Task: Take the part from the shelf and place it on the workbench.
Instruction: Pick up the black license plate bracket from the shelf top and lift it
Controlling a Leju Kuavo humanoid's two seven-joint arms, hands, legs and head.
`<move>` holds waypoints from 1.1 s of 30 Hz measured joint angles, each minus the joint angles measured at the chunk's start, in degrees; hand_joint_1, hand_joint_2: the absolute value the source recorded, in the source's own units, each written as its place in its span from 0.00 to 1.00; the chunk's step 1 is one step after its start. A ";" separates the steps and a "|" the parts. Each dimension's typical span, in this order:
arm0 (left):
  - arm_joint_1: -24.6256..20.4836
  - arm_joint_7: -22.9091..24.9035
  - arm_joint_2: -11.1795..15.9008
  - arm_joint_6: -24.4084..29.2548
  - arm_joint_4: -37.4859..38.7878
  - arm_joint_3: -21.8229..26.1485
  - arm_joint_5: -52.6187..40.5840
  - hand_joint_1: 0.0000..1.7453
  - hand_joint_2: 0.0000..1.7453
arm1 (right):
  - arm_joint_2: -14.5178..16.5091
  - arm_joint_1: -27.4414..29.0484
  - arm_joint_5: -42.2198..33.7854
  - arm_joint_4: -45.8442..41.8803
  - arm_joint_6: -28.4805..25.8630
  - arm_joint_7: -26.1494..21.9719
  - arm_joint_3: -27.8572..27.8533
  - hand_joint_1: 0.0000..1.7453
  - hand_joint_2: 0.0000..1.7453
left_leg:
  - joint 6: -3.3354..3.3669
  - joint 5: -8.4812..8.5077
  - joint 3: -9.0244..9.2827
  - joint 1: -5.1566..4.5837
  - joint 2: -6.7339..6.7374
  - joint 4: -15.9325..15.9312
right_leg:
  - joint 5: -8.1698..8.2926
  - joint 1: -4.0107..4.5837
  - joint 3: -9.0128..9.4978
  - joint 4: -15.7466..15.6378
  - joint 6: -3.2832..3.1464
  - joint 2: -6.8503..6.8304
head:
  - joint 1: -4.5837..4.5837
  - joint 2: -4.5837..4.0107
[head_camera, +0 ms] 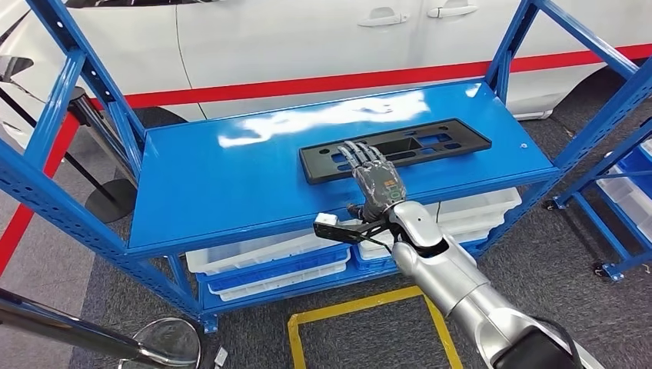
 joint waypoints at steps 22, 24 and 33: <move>-6.25 -0.46 1.24 -0.19 13.72 -0.66 0.02 0.00 0.00 | 1.67 -2.69 -0.16 7.44 -0.31 -0.01 2.55 0.00 1.00 | -1.98 -4.10 -1.54 1.53 -0.45 4.58 | 1.60 -0.09 -3.09 0.82 -1.03 0.78 | 0.09 0.00; -6.32 -0.48 1.30 -0.20 13.85 -0.80 0.03 0.00 0.00 | 1.83 -2.74 -0.16 7.55 -0.33 -0.03 2.56 0.00 1.00 | -2.00 -7.39 -5.51 1.45 -0.86 12.38 | 1.38 0.25 -2.91 0.82 -1.56 0.89 | 0.08 0.00; -6.43 -0.48 1.70 -0.20 14.44 -1.05 0.05 0.00 0.00 | 2.27 -2.84 -0.15 8.05 -0.48 -0.03 2.72 0.00 1.00 | 1.12 1.13 -3.22 0.08 -1.33 1.91 | 0.94 1.40 -2.52 1.00 -1.36 1.79 | 0.13 0.00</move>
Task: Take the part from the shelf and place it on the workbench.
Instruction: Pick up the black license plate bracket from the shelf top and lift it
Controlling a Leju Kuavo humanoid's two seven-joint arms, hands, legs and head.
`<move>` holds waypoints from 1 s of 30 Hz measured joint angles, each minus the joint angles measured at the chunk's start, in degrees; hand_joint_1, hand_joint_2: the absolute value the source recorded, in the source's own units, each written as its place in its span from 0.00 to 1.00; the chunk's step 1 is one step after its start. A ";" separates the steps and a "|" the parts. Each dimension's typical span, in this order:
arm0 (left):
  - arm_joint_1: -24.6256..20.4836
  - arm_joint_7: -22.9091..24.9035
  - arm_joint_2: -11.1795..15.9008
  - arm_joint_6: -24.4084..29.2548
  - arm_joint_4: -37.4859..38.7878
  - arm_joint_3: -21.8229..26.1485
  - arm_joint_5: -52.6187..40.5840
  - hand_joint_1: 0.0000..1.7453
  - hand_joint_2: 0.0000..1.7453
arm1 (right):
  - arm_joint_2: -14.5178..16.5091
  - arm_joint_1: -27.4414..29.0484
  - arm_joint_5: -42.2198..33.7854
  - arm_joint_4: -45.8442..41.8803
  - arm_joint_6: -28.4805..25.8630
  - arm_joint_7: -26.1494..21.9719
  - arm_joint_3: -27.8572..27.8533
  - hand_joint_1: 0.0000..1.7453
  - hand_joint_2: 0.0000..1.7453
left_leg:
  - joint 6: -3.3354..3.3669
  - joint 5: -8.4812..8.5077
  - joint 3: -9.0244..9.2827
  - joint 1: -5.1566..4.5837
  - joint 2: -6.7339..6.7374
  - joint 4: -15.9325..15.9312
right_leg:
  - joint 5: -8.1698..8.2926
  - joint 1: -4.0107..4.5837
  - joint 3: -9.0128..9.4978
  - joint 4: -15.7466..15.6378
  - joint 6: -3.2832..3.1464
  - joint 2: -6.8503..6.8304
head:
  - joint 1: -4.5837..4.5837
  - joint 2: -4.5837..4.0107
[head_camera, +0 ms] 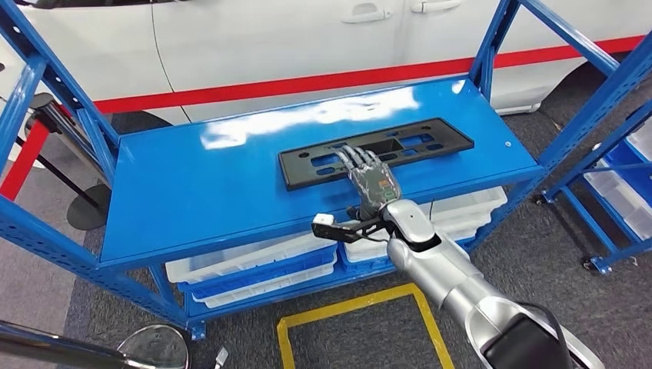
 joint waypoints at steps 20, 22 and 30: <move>-1.93 2.14 7.35 -14.15 0.17 -0.09 3.79 0.00 0.00 | 1.61 -2.71 0.06 3.02 3.66 4.85 0.29 0.00 1.00 | 0.07 -0.42 0.94 0.82 0.48 -0.90 | 0.68 -1.17 -1.03 0.26 1.26 -0.68 | 0.05 0.00; -1.97 1.78 7.88 -14.60 0.17 -0.09 3.79 0.00 0.00 | 1.72 -2.85 0.06 3.30 3.64 4.76 0.29 0.00 1.00 | -0.06 -0.29 1.06 0.85 0.47 -1.16 | 0.63 -1.09 -1.01 0.27 0.99 -0.72 | 0.05 0.00; -1.97 1.56 8.39 -14.90 0.17 -0.09 3.81 0.00 0.00 | 1.78 -3.08 0.06 3.94 3.64 4.55 0.29 0.00 1.00 | -2.14 -0.06 1.11 0.98 0.46 -1.53 | 0.68 -1.02 -1.10 0.41 0.72 -0.77 | 0.06 0.00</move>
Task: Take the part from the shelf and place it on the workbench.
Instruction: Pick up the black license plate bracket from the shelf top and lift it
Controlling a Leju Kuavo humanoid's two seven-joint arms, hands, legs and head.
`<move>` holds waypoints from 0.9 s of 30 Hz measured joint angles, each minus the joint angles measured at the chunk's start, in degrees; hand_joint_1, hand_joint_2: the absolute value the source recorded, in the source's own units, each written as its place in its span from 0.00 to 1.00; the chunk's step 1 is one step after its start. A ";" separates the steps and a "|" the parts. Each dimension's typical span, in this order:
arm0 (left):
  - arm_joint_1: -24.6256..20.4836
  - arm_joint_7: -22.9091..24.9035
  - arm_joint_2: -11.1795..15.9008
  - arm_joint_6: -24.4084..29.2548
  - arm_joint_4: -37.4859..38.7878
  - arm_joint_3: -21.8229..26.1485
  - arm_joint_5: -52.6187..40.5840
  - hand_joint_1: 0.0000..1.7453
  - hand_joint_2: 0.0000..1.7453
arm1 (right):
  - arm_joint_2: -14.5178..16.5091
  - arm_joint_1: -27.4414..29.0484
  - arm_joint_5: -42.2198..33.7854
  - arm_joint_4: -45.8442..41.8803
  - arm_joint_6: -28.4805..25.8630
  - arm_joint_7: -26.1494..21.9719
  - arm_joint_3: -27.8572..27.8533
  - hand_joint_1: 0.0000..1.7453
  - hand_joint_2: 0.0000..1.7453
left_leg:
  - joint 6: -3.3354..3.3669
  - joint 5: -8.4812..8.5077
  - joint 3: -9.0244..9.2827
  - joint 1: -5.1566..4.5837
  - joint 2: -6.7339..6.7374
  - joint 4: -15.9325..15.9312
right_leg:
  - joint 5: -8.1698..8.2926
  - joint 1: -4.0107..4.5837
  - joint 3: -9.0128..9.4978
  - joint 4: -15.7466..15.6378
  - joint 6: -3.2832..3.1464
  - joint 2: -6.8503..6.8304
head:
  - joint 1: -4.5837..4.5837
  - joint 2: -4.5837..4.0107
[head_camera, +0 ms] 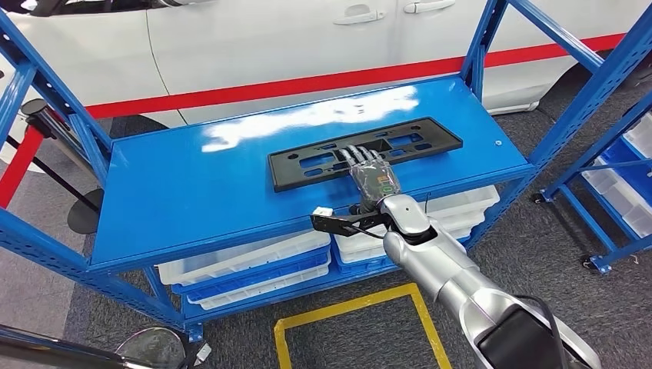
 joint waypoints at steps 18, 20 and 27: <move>0.02 -0.34 0.17 -0.32 0.00 -0.25 1.06 0.00 0.00 | 0.31 -0.50 0.15 0.84 0.02 0.01 0.02 0.00 1.00 | -0.02 -0.08 -0.25 -0.13 -0.03 0.50 | 0.11 -0.10 0.09 -0.04 0.08 -0.11 | -0.01 0.00; 0.02 -0.34 0.20 -0.28 0.00 -0.27 1.14 0.00 0.00 | 0.31 -0.50 0.15 0.84 0.09 0.02 0.02 0.00 1.00 | -0.02 -0.09 -0.26 -0.13 -0.03 0.51 | 0.12 -0.10 0.09 -0.04 0.08 -0.12 | -0.01 0.00; 0.04 -0.50 0.31 0.17 0.00 -0.38 1.57 0.00 0.00 | 0.57 -0.54 0.15 0.99 0.22 0.39 0.02 0.00 1.00 | 0.40 -0.28 -0.56 -0.20 -0.03 1.02 | 0.33 -0.28 0.02 -0.15 0.40 -0.15 | -0.01 0.00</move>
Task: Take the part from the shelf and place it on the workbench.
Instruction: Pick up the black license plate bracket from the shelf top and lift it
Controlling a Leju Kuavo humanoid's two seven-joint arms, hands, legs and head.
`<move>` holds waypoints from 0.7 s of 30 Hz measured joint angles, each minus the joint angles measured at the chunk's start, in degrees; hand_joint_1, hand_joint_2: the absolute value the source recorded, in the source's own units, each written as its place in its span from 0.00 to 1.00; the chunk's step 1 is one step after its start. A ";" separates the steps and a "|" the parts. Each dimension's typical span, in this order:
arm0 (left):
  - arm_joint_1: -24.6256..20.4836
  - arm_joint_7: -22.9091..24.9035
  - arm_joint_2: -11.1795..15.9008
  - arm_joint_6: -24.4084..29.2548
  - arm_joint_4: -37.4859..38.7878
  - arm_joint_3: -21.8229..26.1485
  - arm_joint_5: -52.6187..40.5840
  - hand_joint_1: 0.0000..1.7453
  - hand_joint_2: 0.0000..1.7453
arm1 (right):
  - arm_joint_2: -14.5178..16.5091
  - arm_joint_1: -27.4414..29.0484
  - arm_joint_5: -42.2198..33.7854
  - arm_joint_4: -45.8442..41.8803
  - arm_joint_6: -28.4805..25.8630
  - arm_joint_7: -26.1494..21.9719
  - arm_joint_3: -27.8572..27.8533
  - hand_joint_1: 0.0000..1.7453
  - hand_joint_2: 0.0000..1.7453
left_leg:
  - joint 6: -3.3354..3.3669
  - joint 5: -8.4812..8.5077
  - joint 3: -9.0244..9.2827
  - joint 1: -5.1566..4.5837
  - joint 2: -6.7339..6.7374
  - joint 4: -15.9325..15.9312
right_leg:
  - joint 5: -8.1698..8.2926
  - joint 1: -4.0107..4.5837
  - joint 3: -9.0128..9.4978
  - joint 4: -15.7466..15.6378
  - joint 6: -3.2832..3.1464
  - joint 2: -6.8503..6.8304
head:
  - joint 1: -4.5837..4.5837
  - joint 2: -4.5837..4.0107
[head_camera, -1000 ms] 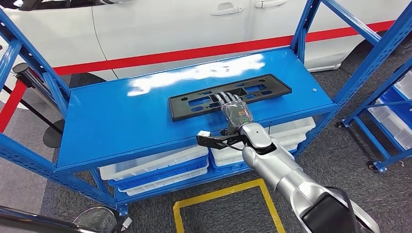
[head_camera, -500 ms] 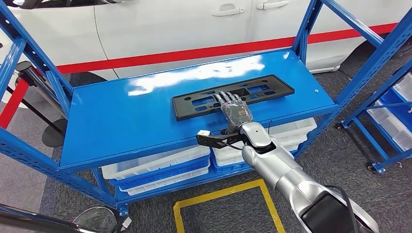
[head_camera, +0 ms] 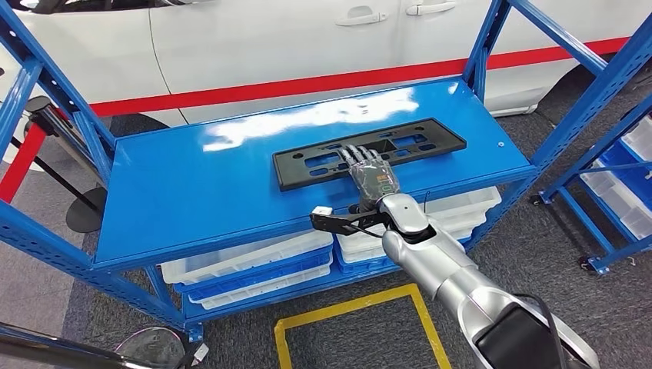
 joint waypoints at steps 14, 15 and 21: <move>0.11 -0.42 0.01 0.10 -0.02 -0.70 0.62 0.00 0.00 | 0.27 0.12 0.04 0.38 -0.03 -0.16 0.12 0.00 1.00 | 0.79 0.39 1.23 1.09 0.12 -1.41 | -1.79 -0.85 -3.66 7.41 2.12 -0.13 | 0.08 0.00; 0.14 -0.51 0.01 0.16 -0.02 -0.79 0.71 0.00 0.00 | 0.27 0.03 0.05 0.39 -0.03 -0.17 0.14 0.00 1.00 | 0.36 -0.02 1.12 1.11 0.07 -0.94 | -0.52 -0.76 -1.97 3.93 2.08 -0.18 | 0.12 0.00; 0.20 -0.68 0.04 0.25 -0.02 -1.19 0.99 0.00 0.00 | 0.32 0.05 0.07 0.42 -0.03 -0.13 0.22 0.00 1.00 | -1.74 -1.50 0.89 1.10 0.04 0.23 | -0.48 -0.39 0.00 0.15 -0.48 0.20 | 0.00 0.00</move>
